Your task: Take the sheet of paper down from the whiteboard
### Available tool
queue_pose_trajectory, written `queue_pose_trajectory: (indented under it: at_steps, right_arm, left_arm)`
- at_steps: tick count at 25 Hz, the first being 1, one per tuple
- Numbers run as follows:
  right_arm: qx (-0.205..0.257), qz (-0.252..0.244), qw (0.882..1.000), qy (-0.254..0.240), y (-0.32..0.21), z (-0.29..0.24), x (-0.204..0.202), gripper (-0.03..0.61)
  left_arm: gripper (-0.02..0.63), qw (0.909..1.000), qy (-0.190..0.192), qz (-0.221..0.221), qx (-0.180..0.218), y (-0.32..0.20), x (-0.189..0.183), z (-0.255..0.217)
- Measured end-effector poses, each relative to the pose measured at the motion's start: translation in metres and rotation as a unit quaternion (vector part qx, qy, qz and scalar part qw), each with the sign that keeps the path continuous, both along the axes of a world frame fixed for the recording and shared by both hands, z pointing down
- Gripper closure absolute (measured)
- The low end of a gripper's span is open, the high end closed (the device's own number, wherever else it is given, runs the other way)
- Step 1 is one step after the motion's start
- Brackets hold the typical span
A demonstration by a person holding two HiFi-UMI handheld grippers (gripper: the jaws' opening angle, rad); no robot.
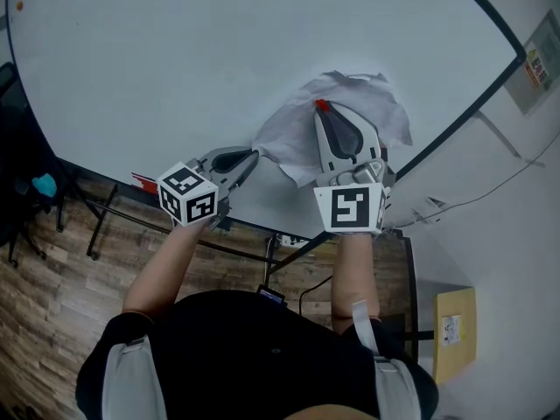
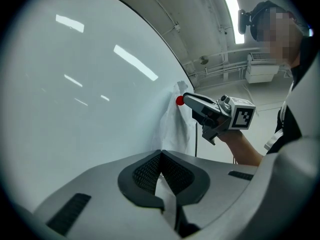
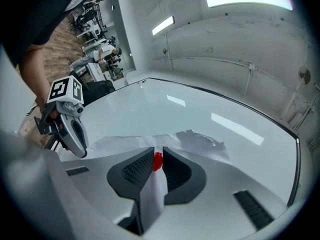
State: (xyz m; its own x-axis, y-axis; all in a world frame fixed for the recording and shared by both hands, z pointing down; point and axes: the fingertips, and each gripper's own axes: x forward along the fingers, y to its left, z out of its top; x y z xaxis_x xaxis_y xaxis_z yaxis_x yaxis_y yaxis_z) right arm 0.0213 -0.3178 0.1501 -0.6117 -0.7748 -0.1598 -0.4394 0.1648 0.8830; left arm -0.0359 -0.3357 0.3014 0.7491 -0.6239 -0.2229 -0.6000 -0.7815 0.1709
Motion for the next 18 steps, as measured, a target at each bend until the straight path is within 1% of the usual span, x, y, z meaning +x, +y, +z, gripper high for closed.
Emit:
queue_pose_trajectory:
  at_steps: [6, 14, 18]
  right_arm:
    - [0.012, -0.009, 1.0, -0.002, 0.013, -0.006, -0.002, 0.518]
    - [0.024, -0.014, 0.999, -0.015, 0.031, -0.019, 0.002, 0.518]
    - [0.019, -0.012, 0.999, -0.027, 0.033, -0.021, 0.007, 0.518]
  left_arm:
    - [0.603, 0.9999, 0.001, 0.002, -0.011, -0.001, 0.004, 0.01]
    - [0.603, 0.9995, -0.008, 0.007, -0.03, 0.001, 0.011, 0.027]
    - [0.603, 0.999, -0.012, 0.005, -0.042, 0.003, 0.009, 0.038]
